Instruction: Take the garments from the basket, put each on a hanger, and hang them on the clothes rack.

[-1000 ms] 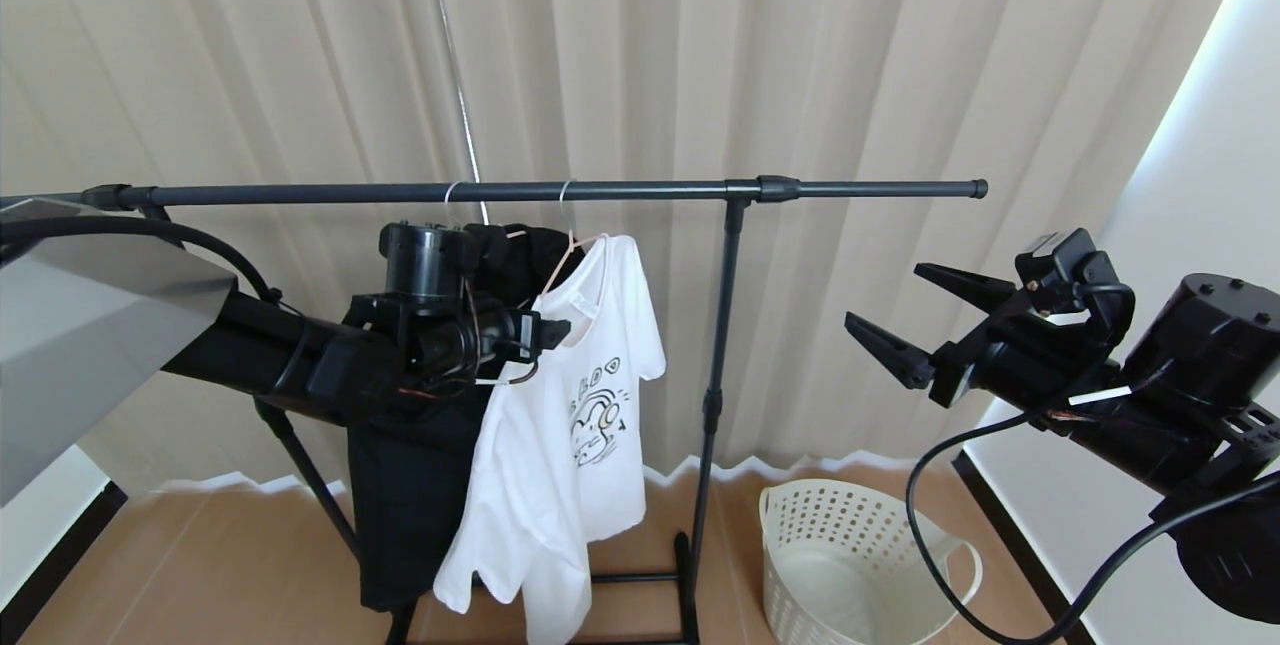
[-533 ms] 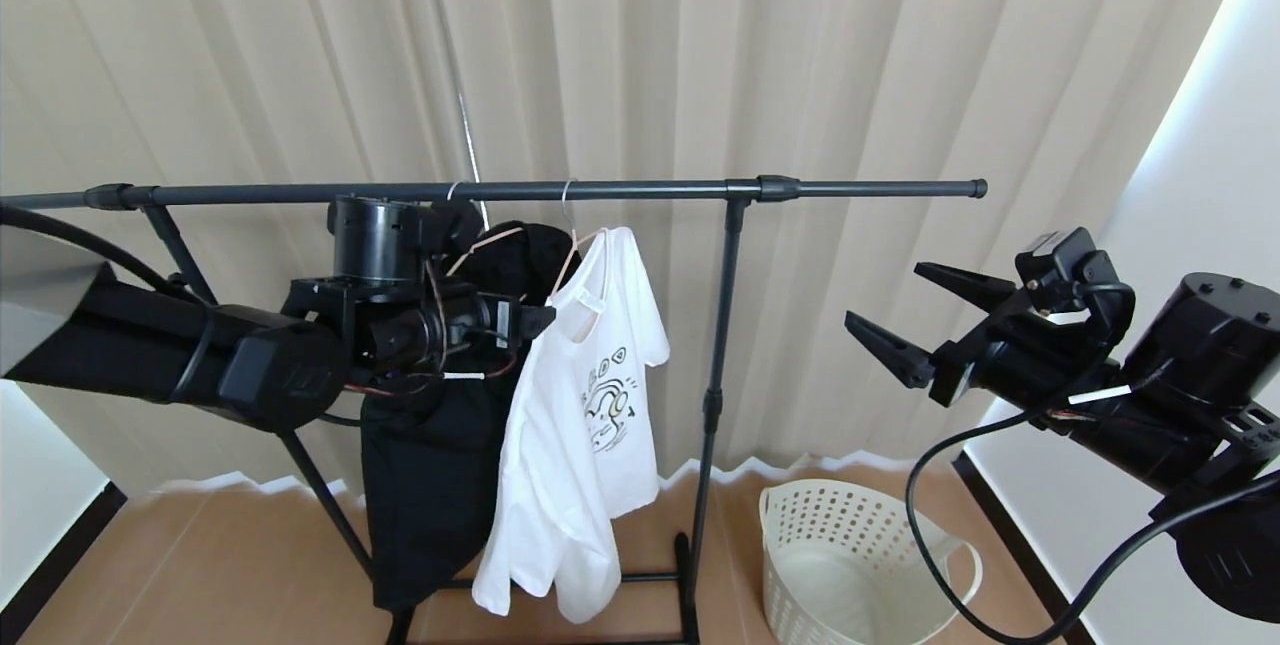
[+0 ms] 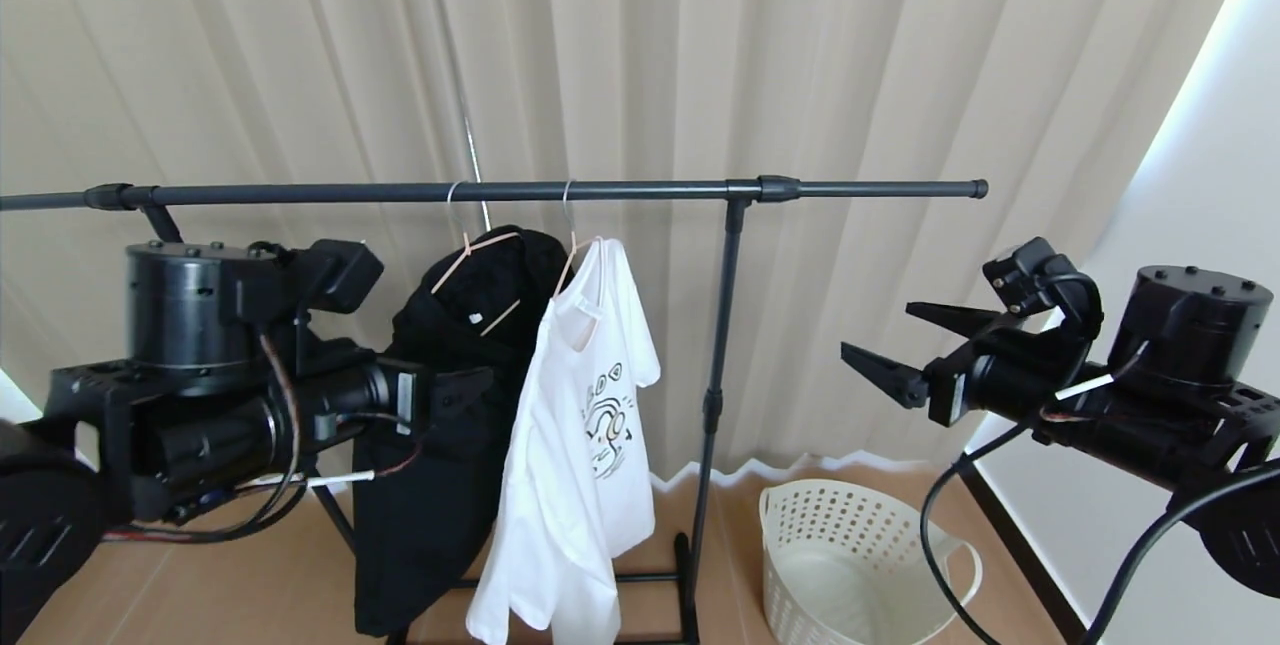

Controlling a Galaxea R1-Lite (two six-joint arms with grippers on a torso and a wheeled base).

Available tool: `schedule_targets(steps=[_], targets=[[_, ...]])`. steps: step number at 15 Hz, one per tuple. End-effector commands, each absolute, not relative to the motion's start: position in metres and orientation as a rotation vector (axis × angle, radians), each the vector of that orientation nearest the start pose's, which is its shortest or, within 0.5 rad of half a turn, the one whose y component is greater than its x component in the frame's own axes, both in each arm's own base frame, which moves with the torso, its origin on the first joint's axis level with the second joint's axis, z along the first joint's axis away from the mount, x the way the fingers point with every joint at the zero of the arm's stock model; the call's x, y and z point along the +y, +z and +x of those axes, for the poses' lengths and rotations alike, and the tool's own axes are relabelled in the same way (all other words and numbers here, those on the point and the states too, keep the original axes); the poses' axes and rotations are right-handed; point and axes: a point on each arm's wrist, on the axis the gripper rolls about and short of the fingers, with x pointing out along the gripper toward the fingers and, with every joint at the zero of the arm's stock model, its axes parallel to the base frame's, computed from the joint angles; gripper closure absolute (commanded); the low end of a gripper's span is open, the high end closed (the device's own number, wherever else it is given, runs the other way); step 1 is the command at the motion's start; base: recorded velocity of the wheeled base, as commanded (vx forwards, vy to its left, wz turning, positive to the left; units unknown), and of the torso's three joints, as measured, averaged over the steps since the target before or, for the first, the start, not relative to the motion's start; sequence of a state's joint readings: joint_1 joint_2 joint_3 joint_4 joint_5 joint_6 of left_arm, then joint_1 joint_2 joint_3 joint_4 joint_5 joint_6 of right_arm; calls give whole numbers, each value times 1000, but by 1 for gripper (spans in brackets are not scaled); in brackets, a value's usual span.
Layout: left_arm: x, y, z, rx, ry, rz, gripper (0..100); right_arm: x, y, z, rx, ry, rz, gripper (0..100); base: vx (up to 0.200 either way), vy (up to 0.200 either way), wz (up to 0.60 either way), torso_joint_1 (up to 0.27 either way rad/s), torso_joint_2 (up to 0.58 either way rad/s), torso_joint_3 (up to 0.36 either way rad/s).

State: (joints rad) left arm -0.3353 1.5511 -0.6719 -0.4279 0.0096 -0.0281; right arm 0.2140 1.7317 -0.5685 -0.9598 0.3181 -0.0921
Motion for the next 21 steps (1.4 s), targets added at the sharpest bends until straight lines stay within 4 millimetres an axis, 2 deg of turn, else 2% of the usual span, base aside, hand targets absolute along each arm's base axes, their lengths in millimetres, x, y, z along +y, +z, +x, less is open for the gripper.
schedule_targets(steps=[1,3,4,5,6,7,10,12,14,17,19,20,21], targets=[[-73,174,191,406,-347,49,0,64,179,267,104,471,-87,0,0,0,0,0,0,0],[-62,169,163,392,-348,49,0,62,178,258,105,442,-92,0,0,0,0,0,0,0],[-54,163,143,385,-348,46,0,56,177,233,100,422,-88,0,0,0,0,0,0,0],[-50,157,132,388,-348,47,0,53,173,221,105,422,-89,0,0,0,0,0,0,0],[-50,157,132,388,-348,47,0,53,173,221,105,422,-89,0,0,0,0,0,0,0],[-36,130,97,416,-340,48,0,42,150,178,131,409,-93,0,0,0,0,0,0,0],[-23,104,61,401,-337,43,0,31,124,132,159,334,-101,0,0,0,0,0,0,0],[-13,98,35,367,-331,19,0,23,126,101,193,272,-64,0,0,0,0,0,0,0],[-1,78,4,367,-339,39,0,12,113,51,250,273,-68,0,0,0,0,0,0,0],[2,79,-7,263,-244,12,0,1,80,-4,221,279,-130,0,0,0,0,0,0,0],[2,79,-8,253,-113,31,0,-2,79,-15,148,254,-103,0,0,0,0,0,0,0],[0,78,-11,212,2,37,0,-3,78,-17,115,206,-81,0,0,0,0,0,0,0],[0,77,-15,170,45,41,0,-3,78,-17,114,157,-77,0,0,0,0,0,0,0]])
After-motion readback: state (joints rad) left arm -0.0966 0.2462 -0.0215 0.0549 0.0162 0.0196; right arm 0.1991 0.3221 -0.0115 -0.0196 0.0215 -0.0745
